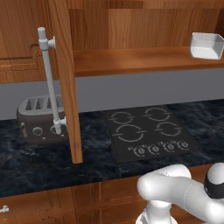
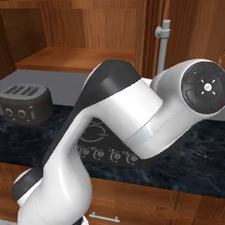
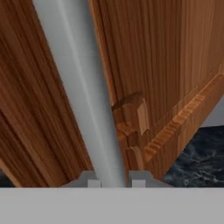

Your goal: Retrieve the tupperware from the cabinet, then place the raw meat into the tupperware to avoid contamination.

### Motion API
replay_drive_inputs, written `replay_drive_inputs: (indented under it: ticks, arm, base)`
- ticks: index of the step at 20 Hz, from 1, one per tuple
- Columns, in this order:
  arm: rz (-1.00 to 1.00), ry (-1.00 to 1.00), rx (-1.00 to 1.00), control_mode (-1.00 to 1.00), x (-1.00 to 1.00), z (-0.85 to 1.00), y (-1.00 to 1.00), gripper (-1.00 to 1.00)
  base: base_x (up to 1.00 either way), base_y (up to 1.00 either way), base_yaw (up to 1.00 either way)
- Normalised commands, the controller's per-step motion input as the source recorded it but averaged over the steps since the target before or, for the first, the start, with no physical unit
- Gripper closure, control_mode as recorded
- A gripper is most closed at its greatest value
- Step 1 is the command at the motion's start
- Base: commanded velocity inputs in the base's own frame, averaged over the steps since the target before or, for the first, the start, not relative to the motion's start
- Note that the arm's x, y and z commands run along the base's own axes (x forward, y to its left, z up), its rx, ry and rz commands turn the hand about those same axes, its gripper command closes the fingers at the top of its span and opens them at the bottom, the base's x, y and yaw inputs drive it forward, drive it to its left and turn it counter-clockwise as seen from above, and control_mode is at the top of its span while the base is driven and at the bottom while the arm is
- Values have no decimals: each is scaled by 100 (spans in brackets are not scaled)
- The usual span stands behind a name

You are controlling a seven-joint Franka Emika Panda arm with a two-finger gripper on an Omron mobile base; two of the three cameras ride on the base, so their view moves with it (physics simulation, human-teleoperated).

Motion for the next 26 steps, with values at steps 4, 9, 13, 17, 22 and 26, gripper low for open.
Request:
replay_drive_inputs:
  ticks: [4,9,13,17,22,26]
  arm:
    - [-2,0,1,-100,-22,0,-14,-100]
    - [-3,-1,0,-100,-43,0,-7,-100]
    - [-3,-2,-2,-100,-53,2,7,-100]
    - [-16,9,-11,-100,-40,0,34,-100]
    - [-16,9,-14,-100,-39,0,29,-100]
    - [-17,10,-13,-100,-42,0,27,-100]
  base:
    - [0,0,0]
    - [0,0,0]
    - [0,0,0]
    - [0,0,0]
    - [0,0,0]
    - [0,0,0]
